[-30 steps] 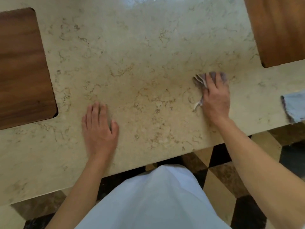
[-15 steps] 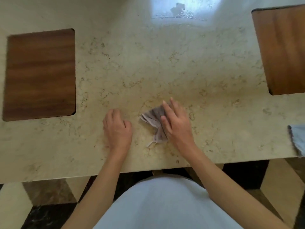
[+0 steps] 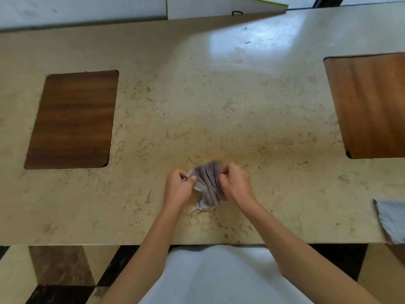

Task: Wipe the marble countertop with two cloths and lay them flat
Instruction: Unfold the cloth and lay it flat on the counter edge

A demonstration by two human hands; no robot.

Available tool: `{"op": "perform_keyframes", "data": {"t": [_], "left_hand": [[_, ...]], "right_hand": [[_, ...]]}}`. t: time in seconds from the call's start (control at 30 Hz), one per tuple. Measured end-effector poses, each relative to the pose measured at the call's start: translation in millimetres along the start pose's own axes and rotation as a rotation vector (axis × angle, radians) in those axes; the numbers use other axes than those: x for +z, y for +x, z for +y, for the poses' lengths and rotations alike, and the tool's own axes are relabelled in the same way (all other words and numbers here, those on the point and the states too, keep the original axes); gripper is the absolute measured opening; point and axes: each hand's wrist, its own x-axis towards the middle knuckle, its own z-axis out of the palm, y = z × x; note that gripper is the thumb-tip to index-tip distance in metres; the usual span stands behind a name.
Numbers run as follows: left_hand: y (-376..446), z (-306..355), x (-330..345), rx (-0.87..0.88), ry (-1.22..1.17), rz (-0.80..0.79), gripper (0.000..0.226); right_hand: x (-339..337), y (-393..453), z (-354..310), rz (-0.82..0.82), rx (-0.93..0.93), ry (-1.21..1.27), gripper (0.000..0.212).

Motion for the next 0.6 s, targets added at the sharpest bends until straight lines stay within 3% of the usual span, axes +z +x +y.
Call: {"op": "perform_keyframes", "data": {"t": [0.1, 0.23, 0.33, 0.43, 0.5, 0.6], "left_hand": [[-20, 5, -8, 0.102, -0.047, -0.085, 0.019], [-53, 19, -22, 0.265, -0.215, -0.167, 0.021], [-69, 29, -31, 0.321, -0.359, -0.216, 0.019], [-80, 42, -38, 0.317, -0.552, -0.234, 0.017], [-85, 50, -41, 0.295, -0.686, -0.236, 0.015], [-84, 55, -48, 0.246, -0.774, -0.183, 0.011]], "right_hand": [[-10, 1, 3, -0.033, -0.066, 0.076, 0.017], [-28, -4, 1, -0.165, -0.174, 0.398, 0.054], [-36, -5, 2, -0.322, -0.184, 0.565, 0.076], [-38, -7, 0, -0.598, -0.122, 0.796, 0.107], [-42, -14, -3, -0.767, -0.104, 0.892, 0.098], [-49, -23, 0, -0.824, -0.100, 1.066, 0.066]]}}
